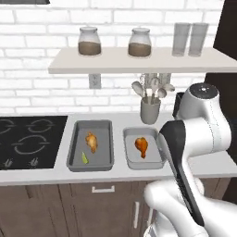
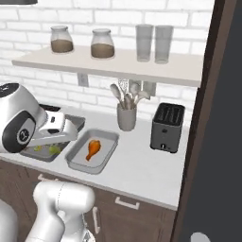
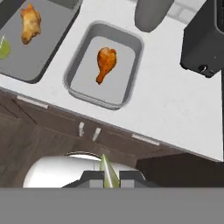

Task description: Place one lemon wedge and one chicken drumstick in each tupperware on the nearby counter, to pack two identical lunches.

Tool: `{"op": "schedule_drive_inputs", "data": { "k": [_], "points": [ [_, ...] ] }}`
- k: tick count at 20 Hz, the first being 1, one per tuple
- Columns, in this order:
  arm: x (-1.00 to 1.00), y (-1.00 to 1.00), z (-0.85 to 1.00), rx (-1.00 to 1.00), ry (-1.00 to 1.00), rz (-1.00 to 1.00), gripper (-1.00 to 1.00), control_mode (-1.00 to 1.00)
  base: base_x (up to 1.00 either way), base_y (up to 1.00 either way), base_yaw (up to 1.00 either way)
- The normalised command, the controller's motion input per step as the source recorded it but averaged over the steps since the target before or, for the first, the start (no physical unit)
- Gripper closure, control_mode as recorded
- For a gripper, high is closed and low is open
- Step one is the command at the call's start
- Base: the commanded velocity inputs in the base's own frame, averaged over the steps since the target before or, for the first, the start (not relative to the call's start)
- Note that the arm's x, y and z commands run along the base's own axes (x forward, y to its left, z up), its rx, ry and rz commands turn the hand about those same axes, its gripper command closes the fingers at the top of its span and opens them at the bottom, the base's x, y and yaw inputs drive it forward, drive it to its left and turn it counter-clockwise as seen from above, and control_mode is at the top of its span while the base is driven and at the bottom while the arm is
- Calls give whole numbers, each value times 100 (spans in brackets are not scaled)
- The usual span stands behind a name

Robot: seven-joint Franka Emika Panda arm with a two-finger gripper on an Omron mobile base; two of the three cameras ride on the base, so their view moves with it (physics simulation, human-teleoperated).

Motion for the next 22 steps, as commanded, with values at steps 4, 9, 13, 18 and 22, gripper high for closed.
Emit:
{"op": "schedule_drive_inputs", "data": {
  "k": [4, 9, 13, 18, 22],
  "points": [
    [0, 0, 0, 0, 0, 0, 100, 100, 100, 38, -38],
    [96, 17, -63, 24, 0, -25, 100, -100, 0, 0, 0],
    [69, 0, -90, 32, 0, -13, 100, -100, 0, 0, 0],
    [67, -15, -72, 15, -3, -3, 100, -100, 0, 0, 0],
    [73, -1, -33, -2, -2, 0, 100, -100, 0, 0, 0]
  ]
}}
